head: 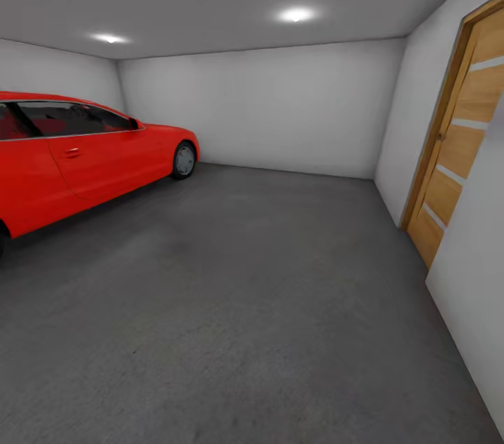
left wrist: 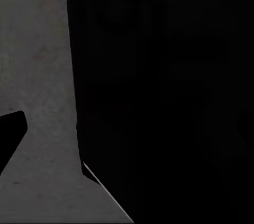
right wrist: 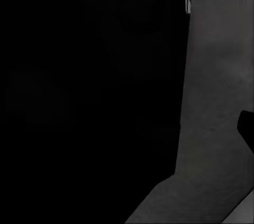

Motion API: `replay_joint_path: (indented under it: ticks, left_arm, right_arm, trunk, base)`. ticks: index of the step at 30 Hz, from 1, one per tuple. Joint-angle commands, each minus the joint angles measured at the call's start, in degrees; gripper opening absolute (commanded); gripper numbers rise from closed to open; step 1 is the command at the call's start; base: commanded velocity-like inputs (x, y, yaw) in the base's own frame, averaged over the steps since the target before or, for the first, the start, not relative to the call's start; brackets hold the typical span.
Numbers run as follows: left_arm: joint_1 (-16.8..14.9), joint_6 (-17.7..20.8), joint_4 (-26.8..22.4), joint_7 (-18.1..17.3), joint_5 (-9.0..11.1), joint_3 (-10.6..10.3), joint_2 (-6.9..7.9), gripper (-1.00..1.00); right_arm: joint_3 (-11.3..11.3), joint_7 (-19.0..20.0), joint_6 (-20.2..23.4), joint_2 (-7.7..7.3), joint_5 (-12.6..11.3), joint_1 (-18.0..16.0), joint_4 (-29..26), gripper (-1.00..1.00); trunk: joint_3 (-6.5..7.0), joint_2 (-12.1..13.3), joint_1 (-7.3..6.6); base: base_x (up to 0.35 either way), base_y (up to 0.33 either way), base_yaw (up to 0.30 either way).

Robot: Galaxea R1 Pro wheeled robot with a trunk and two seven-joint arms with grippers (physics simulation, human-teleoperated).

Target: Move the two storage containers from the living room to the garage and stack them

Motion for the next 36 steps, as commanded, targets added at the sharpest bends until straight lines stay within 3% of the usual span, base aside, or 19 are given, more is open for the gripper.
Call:
replay_joint_path:
  ticks: [1,6,14,18,36]
  left_arm:
    - [-0.09,-0.33,-0.33,-0.09,0.33,0.33,0.22,1.0]
    - [-0.09,-0.71,-0.97,-0.09,0.78,0.58,0.19,1.0]
    - [-0.09,-0.66,-1.4,-0.09,3.31,1.01,0.22,1.0]
    - [-0.09,-0.63,-1.4,-0.09,4.59,0.92,0.15,1.0]
    - [-0.09,-0.51,-1.41,-0.09,4.83,0.88,0.11,1.0]
  right_arm:
    - [0.33,0.07,-0.2,0.03,0.33,-0.09,0.01,1.0]
    - [0.57,-0.02,-0.11,0.02,0.39,-0.09,0.0,1.0]
    - [0.53,-0.35,-0.14,0.12,2.84,-0.09,0.0,1.0]
    - [0.53,-0.47,-0.17,0.16,2.96,-0.09,0.0,1.0]
    - [0.53,-0.44,-0.18,0.26,2.99,-0.09,0.0,1.0]
  trunk:
    - [-0.03,-0.02,0.0]
    - [-0.03,-0.02,0.0]
    - [-0.03,-0.02,0.0]
    - [-0.03,-0.02,0.0]
    - [-0.03,-0.02,0.0]
  base:
    - [0.0,0.0,0.0]
    - [0.0,0.0,0.0]
    - [0.056,0.0,0.0]
    - [0.269,0.0,0.0]
    - [0.319,0.0,0.0]
